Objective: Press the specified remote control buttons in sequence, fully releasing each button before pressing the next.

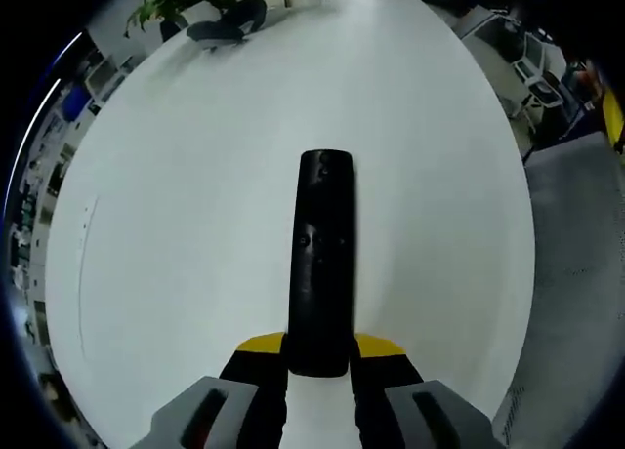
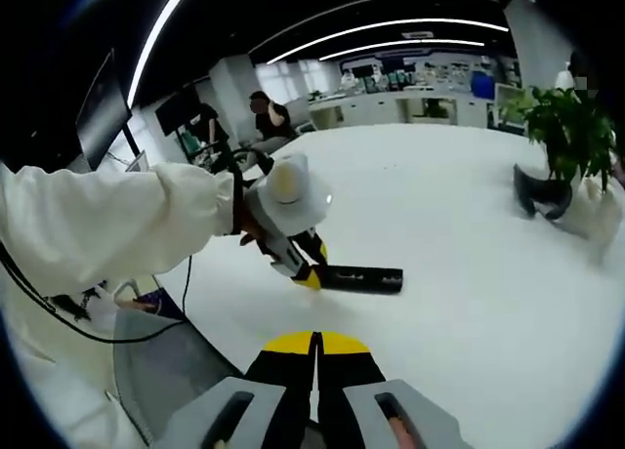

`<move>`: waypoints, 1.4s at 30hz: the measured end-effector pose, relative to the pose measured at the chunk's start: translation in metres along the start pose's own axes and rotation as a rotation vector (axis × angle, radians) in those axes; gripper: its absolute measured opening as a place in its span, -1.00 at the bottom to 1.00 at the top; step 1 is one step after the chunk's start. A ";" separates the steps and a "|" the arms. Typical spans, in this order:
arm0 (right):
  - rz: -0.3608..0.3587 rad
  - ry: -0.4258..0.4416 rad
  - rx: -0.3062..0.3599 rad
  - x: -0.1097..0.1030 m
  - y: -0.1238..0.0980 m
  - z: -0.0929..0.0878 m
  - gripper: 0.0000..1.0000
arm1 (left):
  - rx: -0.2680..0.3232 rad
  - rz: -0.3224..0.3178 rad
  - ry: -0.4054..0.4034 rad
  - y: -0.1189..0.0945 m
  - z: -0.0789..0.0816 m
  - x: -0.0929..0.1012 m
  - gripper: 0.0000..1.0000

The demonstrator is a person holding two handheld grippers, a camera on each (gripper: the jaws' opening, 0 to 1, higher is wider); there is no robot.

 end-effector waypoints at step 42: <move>0.010 0.035 -0.088 0.016 0.014 -0.008 -1.00 | 0.020 -0.009 0.027 -0.006 -0.008 0.068 -0.56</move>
Point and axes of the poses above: the point that each gripper's makers call its tool centre point, and the gripper's own axes: y roughly forward along the fingers, x roughly to its right, z roughly out of its top, the point moved 2 cm from there along -y, roughly backward along the fingers, and after that the axes turned 7 degrees about y, right-handed, at the moved point
